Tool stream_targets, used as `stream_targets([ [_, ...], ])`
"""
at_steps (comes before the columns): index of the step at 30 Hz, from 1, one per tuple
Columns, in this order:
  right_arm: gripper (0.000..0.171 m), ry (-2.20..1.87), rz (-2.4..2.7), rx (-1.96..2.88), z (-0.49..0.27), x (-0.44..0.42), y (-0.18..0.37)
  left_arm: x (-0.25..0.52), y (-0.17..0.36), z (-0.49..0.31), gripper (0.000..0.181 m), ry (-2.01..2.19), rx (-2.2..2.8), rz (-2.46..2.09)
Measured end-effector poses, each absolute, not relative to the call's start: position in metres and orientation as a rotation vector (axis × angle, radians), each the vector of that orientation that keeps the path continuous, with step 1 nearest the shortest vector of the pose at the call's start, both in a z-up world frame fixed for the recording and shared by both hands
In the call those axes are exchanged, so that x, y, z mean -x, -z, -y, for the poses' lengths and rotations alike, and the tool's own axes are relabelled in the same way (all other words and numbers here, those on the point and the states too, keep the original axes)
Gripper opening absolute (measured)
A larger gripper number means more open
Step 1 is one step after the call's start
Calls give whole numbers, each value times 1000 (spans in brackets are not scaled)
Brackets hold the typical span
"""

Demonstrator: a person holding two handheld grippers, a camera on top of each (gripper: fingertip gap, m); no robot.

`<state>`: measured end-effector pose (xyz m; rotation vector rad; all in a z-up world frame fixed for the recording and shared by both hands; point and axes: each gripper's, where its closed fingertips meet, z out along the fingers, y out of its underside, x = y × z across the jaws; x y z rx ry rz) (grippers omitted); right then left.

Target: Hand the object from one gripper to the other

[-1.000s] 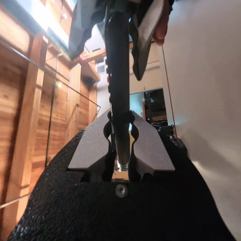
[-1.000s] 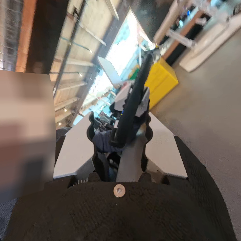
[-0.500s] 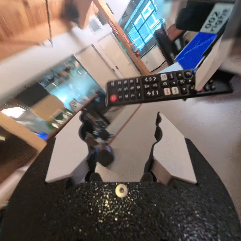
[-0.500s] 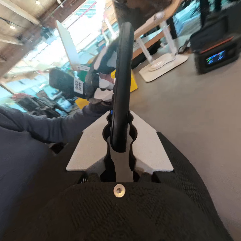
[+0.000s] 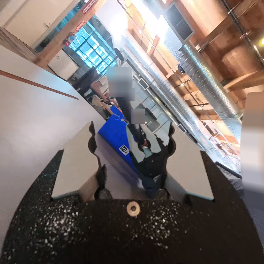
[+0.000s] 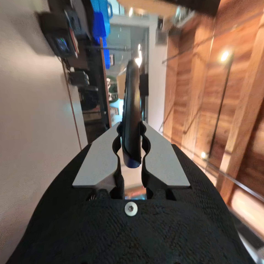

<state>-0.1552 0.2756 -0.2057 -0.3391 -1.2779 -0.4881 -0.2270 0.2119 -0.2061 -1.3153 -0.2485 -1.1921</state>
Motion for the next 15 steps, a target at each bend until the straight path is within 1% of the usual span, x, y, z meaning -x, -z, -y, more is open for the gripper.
stream_targets([
  [3,22,391,1289,256,-248,167,209,212,208,-218,87,1236,1323,261],
  [6,22,392,1256,131,-226,168,202,204,202,-218,68,1291,1256,266],
  [10,23,339,1307,81,-211,174,211,208,192,-211,40,1287,1152,246],
  [11,26,267,1349,107,-210,176,216,210,192,-210,33,1256,1150,223],
  [12,35,156,1411,154,-207,177,224,211,191,-208,26,1229,1148,202],
  [13,45,-3,1491,220,-200,177,234,213,189,-207,24,1199,1136,180],
  [15,58,-398,1629,428,-185,174,245,214,184,-200,22,1156,1107,116],
])
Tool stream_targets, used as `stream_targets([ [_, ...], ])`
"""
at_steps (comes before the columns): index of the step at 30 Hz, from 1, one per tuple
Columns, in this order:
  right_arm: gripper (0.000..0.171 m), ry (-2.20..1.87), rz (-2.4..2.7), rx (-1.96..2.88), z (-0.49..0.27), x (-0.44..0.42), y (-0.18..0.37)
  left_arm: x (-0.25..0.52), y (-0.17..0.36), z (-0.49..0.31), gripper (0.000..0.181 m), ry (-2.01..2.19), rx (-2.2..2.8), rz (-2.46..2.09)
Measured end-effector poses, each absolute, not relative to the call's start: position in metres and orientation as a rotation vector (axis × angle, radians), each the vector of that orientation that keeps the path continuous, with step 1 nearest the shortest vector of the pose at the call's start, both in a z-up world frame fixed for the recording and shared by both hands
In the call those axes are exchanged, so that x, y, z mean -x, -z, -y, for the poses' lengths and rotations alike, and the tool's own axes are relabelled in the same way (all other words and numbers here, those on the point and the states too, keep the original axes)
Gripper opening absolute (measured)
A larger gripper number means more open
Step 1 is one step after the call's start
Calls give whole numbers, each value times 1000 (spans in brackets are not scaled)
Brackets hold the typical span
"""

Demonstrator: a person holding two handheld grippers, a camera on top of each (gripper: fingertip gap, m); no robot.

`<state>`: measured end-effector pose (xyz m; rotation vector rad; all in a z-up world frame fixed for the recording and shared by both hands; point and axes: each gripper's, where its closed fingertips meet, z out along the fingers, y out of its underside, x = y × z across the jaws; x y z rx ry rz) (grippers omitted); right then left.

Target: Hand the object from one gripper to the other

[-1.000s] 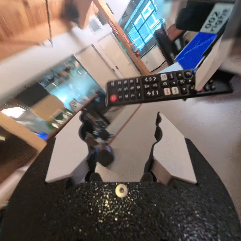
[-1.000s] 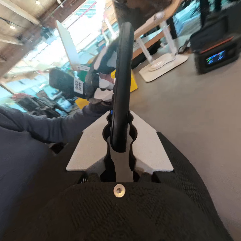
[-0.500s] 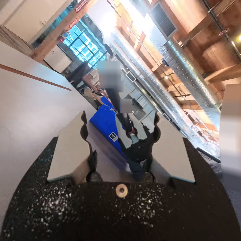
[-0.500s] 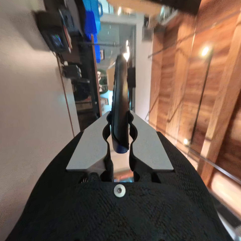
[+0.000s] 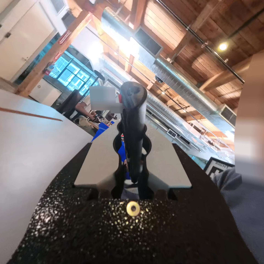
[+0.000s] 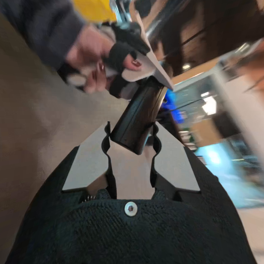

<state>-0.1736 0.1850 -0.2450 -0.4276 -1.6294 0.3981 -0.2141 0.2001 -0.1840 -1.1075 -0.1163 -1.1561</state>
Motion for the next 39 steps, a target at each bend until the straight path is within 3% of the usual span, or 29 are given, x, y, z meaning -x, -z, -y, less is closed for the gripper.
stream_targets([
  [8,70,-1819,1547,1166,-168,156,213,187,159,-162,19,1045,942,-263],
  [12,64,-2062,1562,1290,-154,158,221,165,160,-163,19,1019,946,-348],
  [15,24,-1892,1677,1215,-141,163,234,153,163,-166,20,1020,984,-377],
  [18,20,-1647,1582,1114,-157,172,227,169,160,-177,27,1072,1004,-210],
  [20,20,-1385,1467,1049,-184,172,214,188,161,-186,61,1038,999,-77],
  [22,20,-938,1358,935,-220,162,193,209,170,-192,73,934,1013,14],
  [26,20,-115,1120,632,-254,109,127,241,191,-198,61,676,1074,102],
  [31,20,213,1079,809,-290,30,104,255,194,-197,57,681,1048,156],
  [35,21,372,945,1273,-355,-88,126,262,196,-199,56,694,1044,202],
  [39,21,618,976,1659,-387,-163,191,261,198,-202,51,718,1060,205],
])
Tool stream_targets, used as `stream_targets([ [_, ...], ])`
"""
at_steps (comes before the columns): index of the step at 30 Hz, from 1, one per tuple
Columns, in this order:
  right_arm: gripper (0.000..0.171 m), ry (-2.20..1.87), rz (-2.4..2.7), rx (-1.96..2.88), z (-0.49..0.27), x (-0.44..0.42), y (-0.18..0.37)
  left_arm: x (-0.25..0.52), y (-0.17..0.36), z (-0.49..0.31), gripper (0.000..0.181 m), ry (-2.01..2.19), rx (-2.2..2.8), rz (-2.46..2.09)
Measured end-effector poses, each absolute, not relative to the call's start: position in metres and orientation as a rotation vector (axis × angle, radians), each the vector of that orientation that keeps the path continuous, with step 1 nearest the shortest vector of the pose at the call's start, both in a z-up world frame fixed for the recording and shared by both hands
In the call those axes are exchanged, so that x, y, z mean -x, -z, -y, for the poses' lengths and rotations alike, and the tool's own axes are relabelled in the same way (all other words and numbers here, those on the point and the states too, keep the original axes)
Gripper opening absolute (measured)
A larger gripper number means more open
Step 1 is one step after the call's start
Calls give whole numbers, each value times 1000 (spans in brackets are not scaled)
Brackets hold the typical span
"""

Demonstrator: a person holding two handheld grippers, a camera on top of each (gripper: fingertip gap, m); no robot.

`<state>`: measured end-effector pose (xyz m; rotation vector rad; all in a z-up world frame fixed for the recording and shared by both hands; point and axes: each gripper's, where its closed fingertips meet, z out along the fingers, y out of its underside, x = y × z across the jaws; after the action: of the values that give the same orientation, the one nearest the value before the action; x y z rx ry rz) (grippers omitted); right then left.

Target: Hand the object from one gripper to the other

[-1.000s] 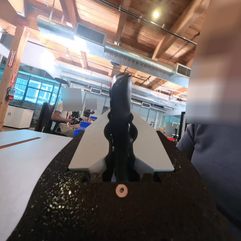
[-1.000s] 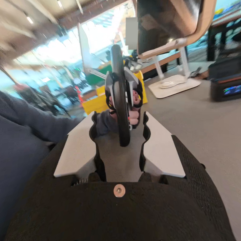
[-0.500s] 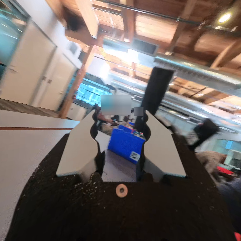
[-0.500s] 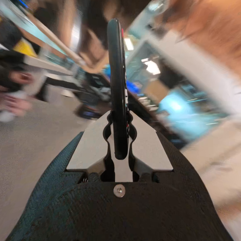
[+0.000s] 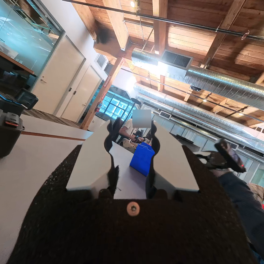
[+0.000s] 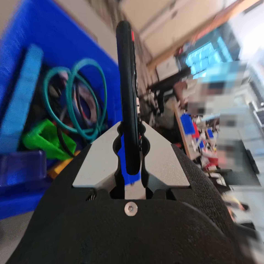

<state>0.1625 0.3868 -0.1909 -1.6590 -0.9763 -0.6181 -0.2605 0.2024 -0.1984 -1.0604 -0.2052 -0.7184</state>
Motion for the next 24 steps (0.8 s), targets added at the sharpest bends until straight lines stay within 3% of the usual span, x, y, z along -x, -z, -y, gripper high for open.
stream_targets([
  [4,22,584,954,1891,-395,-182,237,260,199,-204,50,737,1069,205],
  [6,33,429,908,1947,-395,-174,245,259,199,-204,50,732,1072,200],
  [11,39,264,767,1754,-386,-148,190,256,201,-206,50,715,1091,187],
  [14,37,98,792,1488,-358,-87,143,256,203,-208,48,687,1110,194],
  [17,24,-235,853,1217,-310,10,120,259,206,-210,45,602,1142,213],
  [21,20,-684,924,1098,-276,132,153,265,203,-205,42,421,1142,208],
  [24,20,-671,878,1154,-301,171,199,273,199,-197,38,236,1128,191],
])
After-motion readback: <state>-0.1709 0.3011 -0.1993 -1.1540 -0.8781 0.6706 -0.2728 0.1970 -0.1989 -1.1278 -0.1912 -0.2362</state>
